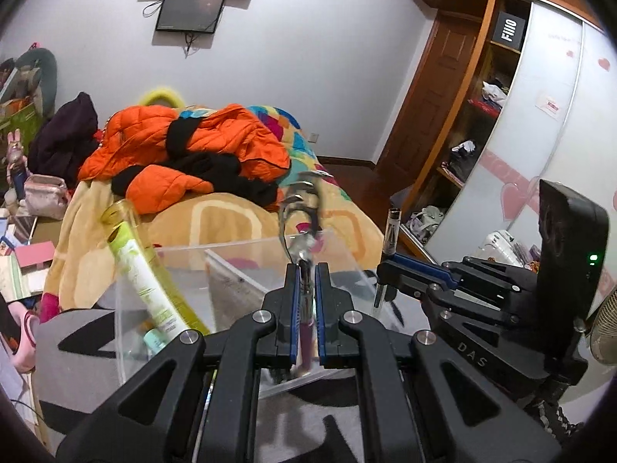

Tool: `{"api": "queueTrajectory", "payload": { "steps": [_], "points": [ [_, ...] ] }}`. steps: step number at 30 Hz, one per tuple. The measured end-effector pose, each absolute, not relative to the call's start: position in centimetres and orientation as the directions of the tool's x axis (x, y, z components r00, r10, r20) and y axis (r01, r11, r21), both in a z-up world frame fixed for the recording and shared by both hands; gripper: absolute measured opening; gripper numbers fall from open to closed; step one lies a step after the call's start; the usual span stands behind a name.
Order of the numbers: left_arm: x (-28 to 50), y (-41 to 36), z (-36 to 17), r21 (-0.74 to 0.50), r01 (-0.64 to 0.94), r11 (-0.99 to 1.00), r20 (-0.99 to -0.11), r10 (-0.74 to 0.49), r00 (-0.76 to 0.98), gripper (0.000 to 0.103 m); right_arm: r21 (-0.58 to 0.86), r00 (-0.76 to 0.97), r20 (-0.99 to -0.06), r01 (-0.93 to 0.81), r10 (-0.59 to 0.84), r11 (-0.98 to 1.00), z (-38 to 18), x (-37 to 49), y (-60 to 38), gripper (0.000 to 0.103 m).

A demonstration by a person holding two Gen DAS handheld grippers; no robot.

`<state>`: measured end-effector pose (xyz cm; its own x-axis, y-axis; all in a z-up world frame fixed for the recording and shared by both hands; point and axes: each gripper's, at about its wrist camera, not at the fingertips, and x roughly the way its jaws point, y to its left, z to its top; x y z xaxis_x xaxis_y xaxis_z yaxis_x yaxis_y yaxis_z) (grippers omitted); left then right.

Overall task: Organize objects
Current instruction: 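Lower the back scratcher and black pen into the clear box with both tools, then open both tools and withdraw them from the clear box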

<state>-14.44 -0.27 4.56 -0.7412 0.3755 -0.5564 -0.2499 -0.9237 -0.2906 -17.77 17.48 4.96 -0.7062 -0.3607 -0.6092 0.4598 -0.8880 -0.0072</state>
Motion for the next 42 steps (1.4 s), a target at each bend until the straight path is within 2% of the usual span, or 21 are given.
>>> {"api": "queueTrajectory", "payload": {
  "steps": [12, 21, 28, 33, 35, 37, 40, 42],
  "points": [
    [-14.1, -2.6, 2.3, -0.212, -0.159, -0.964, -0.645, 0.26, -0.719, 0.006, 0.001, -0.655, -0.661, 0.486, -0.365, -0.874, 2.5, -19.0, 15.5, 0.009],
    [-13.4, -3.1, 1.0, -0.147, -0.129, -0.981, -0.677, 0.195, -0.71, 0.007, 0.07, -0.58, -0.697, 0.531, -0.422, -0.845, 1.2, -20.1, 14.4, 0.011],
    [-12.9, -3.1, 0.7, -0.121, -0.11, -0.987, -0.682, 0.163, -0.713, 0.03, 0.109, -0.517, -0.733, 0.551, -0.441, -0.827, 0.0, -20.4, 13.4, 0.012],
    [-12.4, -3.4, 1.0, -0.115, -0.099, -0.988, -0.674, 0.15, -0.723, 0.043, 0.14, -0.48, -0.754, 0.55, -0.449, -0.823, -0.5, -20.4, 13.7, 0.014],
    [-12.3, -3.5, 1.3, -0.111, -0.093, -0.989, -0.668, 0.144, -0.73, 0.045, 0.142, -0.479, -0.753, 0.552, -0.452, -0.822, -0.3, -20.1, 14.1, 0.016],
    [-12.0, -3.5, 1.6, -0.11, -0.087, -0.99, -0.664, 0.138, -0.735, 0.05, 0.141, -0.48, -0.75, 0.555, -0.454, -0.82, 0.0, -19.8, 14.4, 0.02],
    [-11.5, -3.5, 2.2, -0.105, -0.08, -0.991, -0.65, 0.129, -0.749, 0.059, 0.136, -0.495, -0.736, 0.559, -0.461, -0.818, 0.7, -18.9, 14.7, 0.032],
    [-11.2, -3.3, 2.6, -0.097, -0.077, -0.992, -0.643, 0.122, -0.756, 0.061, 0.126, -0.513, -0.723, 0.56, -0.463, -0.819, 1.4, -18.1, 14.9, 0.043]
  ]
}}
